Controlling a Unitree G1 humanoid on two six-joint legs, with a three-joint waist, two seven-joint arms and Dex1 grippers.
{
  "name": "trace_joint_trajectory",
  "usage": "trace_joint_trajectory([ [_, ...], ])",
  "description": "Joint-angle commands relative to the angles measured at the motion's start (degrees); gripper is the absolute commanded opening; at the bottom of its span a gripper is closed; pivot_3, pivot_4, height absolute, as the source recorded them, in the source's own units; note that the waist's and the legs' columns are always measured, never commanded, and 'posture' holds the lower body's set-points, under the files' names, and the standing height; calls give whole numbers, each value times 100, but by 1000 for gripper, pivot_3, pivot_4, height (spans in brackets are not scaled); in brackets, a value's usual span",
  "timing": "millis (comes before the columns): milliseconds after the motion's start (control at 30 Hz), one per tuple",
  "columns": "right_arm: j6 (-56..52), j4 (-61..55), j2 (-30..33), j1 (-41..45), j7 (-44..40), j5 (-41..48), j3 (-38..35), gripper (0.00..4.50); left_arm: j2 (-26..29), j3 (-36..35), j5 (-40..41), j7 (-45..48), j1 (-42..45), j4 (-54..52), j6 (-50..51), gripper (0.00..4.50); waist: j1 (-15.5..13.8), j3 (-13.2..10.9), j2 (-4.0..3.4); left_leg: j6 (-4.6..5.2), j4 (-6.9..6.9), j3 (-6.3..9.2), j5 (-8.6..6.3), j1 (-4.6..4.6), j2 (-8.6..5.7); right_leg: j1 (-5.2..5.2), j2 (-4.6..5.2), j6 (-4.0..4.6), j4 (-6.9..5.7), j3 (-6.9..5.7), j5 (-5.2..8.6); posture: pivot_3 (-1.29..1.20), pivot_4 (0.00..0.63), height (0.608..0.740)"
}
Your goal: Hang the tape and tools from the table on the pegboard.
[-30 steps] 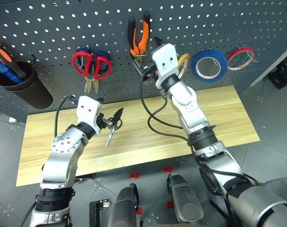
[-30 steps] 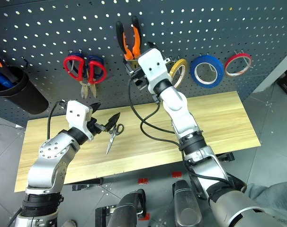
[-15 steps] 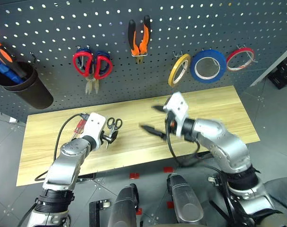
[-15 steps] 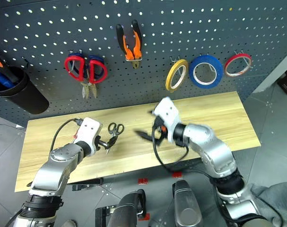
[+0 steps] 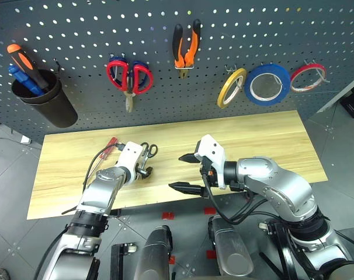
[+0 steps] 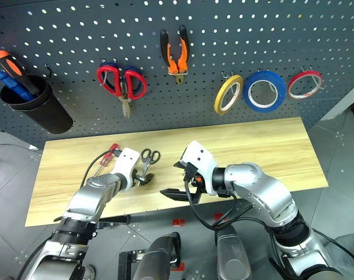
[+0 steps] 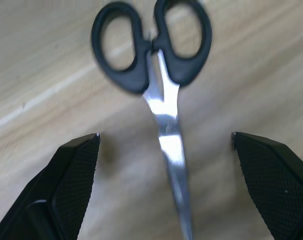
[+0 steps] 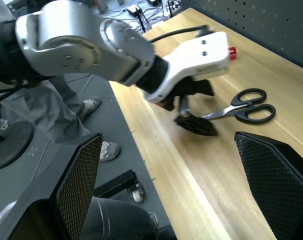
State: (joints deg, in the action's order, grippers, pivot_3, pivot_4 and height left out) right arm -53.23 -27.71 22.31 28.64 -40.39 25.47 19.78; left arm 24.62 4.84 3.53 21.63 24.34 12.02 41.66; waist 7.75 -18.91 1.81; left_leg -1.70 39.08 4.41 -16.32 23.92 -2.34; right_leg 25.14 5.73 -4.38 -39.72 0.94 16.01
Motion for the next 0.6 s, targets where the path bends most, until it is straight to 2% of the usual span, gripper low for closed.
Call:
trace_joint_trajectory([
  [33,-52,-378,61,24,-41,177,-57,4500,-154,-157,68,-33,-51,510,82,4300,2,0,0,0,0,0,0,0,1,0,0,0,0,-1,0,-210,338,740],
  [133,-117,-419,124,48,-56,262,-118,4500,-189,-215,84,33,-63,662,86,3600,10,2,0,1,0,0,0,-4,2,-2,0,0,-4,-1,0,-216,337,740],
  [467,-201,-359,305,183,-53,445,-348,4500,-200,-348,93,166,-130,670,41,393,8,5,1,1,0,0,-1,-7,-1,-6,3,0,-1,-1,0,-220,331,740],
  [500,-218,-366,303,174,-39,445,-360,4500,-173,-329,72,199,-156,630,-21,193,9,5,1,1,0,0,-1,-7,-1,-6,3,0,-1,-1,0,-220,331,740],
  [600,-231,-437,333,138,-12,431,-387,4500,-96,-331,57,284,-292,372,-208,200,14,6,0,1,0,0,0,-7,0,-6,3,0,-1,-1,0,-220,331,740],
])
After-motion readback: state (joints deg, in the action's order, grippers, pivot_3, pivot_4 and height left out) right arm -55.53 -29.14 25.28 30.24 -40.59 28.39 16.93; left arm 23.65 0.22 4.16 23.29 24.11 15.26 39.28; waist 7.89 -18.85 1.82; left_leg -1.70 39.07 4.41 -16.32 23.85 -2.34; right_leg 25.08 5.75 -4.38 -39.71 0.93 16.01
